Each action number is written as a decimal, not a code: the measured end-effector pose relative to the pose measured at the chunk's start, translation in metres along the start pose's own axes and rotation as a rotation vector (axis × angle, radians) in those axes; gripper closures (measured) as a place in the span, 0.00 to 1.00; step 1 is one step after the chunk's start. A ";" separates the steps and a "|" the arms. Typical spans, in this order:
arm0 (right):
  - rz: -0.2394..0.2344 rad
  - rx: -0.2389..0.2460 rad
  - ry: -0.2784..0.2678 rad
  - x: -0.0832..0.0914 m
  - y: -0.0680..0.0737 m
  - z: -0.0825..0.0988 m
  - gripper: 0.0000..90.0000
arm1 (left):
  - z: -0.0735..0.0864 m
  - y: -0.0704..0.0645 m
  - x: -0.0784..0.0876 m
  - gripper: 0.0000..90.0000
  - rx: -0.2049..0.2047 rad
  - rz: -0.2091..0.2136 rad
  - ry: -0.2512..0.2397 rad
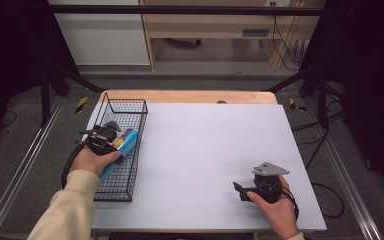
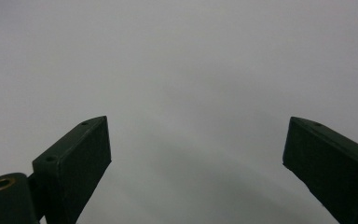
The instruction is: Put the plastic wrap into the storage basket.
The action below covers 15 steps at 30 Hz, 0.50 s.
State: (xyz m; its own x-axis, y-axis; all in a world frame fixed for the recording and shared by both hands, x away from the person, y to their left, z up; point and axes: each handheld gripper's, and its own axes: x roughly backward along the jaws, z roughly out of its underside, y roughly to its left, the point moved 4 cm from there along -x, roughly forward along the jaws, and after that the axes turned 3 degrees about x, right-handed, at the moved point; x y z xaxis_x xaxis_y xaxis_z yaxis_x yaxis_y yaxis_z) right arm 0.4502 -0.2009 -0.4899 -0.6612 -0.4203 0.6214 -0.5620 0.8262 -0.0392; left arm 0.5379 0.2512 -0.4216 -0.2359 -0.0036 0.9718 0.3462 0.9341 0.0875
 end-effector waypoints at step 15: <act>-0.002 0.007 -0.002 0.000 -0.001 0.000 0.08 | 0.001 0.000 0.004 0.35 -0.005 0.002 -0.035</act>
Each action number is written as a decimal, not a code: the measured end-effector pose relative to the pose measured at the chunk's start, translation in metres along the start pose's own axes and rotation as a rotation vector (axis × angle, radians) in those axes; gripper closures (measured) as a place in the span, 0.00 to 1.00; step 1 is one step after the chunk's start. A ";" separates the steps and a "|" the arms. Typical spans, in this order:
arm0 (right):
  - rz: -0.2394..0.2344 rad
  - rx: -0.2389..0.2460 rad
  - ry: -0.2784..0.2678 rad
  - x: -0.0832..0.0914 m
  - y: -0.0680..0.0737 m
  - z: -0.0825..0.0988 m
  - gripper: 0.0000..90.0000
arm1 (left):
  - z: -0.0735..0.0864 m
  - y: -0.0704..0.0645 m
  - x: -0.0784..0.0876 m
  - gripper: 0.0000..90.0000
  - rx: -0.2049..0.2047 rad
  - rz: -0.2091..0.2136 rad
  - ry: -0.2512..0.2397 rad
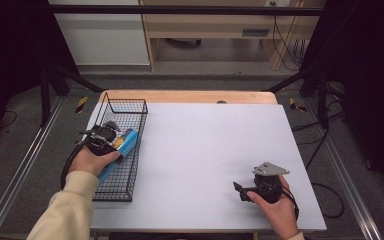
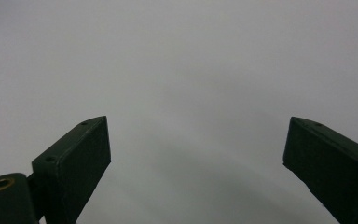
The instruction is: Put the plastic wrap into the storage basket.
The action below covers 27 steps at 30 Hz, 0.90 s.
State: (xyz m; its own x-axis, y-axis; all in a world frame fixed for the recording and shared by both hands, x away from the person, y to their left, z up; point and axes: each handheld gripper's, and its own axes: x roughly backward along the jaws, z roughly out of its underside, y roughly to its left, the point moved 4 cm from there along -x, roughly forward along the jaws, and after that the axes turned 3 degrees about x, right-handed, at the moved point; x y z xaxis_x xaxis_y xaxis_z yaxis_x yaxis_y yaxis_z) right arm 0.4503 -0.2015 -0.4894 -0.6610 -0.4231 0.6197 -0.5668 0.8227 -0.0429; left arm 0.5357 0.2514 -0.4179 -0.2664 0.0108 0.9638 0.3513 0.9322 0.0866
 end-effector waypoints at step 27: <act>0.013 -0.011 -0.016 0.002 -0.001 -0.001 0.08 | 0.007 -0.003 0.024 0.14 -0.010 -0.001 -0.225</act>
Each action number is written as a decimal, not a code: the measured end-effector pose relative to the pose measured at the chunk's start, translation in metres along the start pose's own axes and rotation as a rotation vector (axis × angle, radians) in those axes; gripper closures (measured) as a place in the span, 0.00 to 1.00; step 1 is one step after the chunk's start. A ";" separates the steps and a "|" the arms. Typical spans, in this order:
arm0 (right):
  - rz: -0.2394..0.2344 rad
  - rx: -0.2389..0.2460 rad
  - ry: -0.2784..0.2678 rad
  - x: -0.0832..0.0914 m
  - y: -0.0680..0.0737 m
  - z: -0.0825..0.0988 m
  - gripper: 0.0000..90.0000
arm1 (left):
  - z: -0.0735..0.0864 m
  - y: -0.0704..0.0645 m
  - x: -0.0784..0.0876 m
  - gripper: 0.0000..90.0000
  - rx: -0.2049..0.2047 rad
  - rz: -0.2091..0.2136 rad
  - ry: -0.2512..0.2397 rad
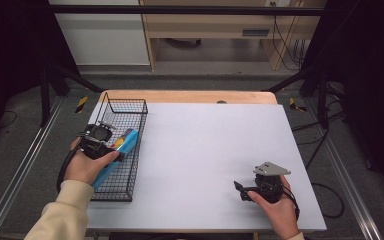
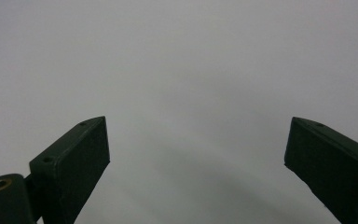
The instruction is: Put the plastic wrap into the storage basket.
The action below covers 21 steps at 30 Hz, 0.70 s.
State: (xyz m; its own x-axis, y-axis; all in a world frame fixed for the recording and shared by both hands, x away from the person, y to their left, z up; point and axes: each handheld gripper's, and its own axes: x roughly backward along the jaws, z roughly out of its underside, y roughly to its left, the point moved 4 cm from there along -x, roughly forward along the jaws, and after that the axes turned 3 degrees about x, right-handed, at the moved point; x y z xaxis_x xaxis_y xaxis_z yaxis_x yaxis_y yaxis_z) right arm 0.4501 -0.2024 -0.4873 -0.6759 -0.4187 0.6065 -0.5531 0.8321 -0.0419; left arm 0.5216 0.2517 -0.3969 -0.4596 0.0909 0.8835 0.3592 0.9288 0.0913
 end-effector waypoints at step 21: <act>0.016 0.002 -0.007 0.002 -0.002 0.000 0.07 | 0.002 -0.037 0.040 0.07 -0.060 0.043 -0.252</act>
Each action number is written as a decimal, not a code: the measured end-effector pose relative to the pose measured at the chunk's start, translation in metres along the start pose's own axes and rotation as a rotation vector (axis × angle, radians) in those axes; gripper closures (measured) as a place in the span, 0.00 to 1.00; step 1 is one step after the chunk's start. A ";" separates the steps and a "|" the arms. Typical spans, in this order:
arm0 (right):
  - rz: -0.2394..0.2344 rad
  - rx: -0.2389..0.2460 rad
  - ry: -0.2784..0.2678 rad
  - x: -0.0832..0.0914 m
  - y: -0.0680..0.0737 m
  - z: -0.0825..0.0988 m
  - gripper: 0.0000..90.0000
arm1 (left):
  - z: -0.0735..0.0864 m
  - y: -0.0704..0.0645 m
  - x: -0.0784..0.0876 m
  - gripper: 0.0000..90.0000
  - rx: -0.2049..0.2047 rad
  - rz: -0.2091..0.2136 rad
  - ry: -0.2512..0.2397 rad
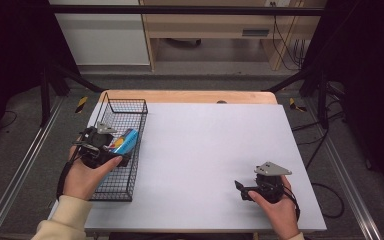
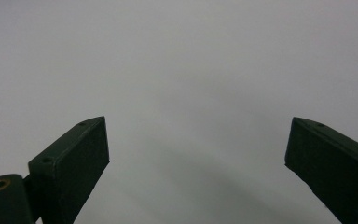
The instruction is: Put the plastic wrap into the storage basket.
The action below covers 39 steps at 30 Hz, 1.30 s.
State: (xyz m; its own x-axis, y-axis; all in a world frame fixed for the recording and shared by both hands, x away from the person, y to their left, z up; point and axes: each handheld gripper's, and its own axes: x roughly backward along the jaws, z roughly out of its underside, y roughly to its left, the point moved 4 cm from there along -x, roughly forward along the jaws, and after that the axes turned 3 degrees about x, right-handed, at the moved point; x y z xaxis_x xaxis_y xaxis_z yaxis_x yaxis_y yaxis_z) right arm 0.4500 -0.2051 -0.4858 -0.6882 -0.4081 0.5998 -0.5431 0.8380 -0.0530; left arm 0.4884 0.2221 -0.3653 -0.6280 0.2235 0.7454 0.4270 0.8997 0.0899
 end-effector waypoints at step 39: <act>0.023 0.005 -0.021 0.005 -0.006 -0.001 0.06 | -0.012 -0.112 -0.008 0.07 -0.155 0.180 -0.154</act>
State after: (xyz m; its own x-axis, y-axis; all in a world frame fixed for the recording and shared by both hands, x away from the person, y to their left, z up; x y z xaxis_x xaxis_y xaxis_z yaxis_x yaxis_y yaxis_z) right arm 0.4500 -0.2114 -0.4811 -0.7104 -0.3961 0.5818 -0.5292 0.8456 -0.0704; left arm 0.4537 0.1145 -0.3734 -0.6193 0.4393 0.6508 0.6276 0.7750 0.0741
